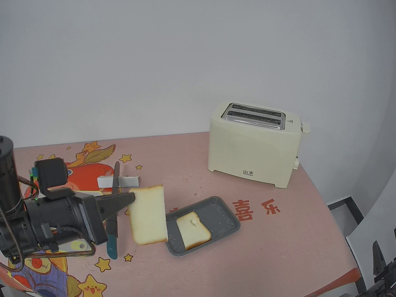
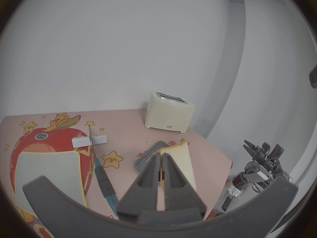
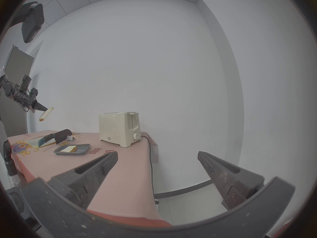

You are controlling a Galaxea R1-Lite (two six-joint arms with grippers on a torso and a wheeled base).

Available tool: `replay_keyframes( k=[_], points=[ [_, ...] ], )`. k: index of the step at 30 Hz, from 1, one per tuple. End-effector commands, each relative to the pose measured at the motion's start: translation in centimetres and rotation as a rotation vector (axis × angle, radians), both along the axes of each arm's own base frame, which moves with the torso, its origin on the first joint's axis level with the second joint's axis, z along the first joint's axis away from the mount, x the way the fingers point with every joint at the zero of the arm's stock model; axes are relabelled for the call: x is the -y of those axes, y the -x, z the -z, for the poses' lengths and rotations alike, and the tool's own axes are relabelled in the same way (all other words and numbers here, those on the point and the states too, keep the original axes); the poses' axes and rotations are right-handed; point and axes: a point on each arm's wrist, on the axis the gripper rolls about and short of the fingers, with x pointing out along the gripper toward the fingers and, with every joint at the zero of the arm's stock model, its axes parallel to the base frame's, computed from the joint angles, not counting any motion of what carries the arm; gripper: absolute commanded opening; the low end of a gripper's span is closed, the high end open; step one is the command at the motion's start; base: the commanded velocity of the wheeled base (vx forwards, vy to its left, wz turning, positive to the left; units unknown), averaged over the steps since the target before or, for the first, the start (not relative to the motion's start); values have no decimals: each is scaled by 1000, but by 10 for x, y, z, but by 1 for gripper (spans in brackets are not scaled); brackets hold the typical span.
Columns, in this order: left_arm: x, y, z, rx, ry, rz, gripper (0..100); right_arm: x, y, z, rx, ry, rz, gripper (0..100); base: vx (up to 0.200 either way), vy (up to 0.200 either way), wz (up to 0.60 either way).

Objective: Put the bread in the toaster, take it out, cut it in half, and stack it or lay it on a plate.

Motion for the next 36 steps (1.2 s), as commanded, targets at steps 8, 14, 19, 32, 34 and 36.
replay_keyframes(
  k=[8,14,19,32,34,36],
  points=[
    [55,-36,20,-242,84,-124,0,0,0,5,-1,0,0,100,0,0,0],
    [59,-41,17,-256,114,-145,0,0,0,5,-1,0,0,100,0,0,0],
    [60,-53,25,-272,96,-183,0,0,0,5,-1,0,0,100,0,0,0],
    [72,-82,57,-380,55,-264,0,0,0,5,-1,0,0,100,0,0,0],
    [72,-83,59,-382,46,-266,0,0,0,5,-1,0,0,100,0,0,0],
    [71,-82,62,-389,38,-267,0,0,0,5,-1,0,0,100,0,0,0]
  ],
)
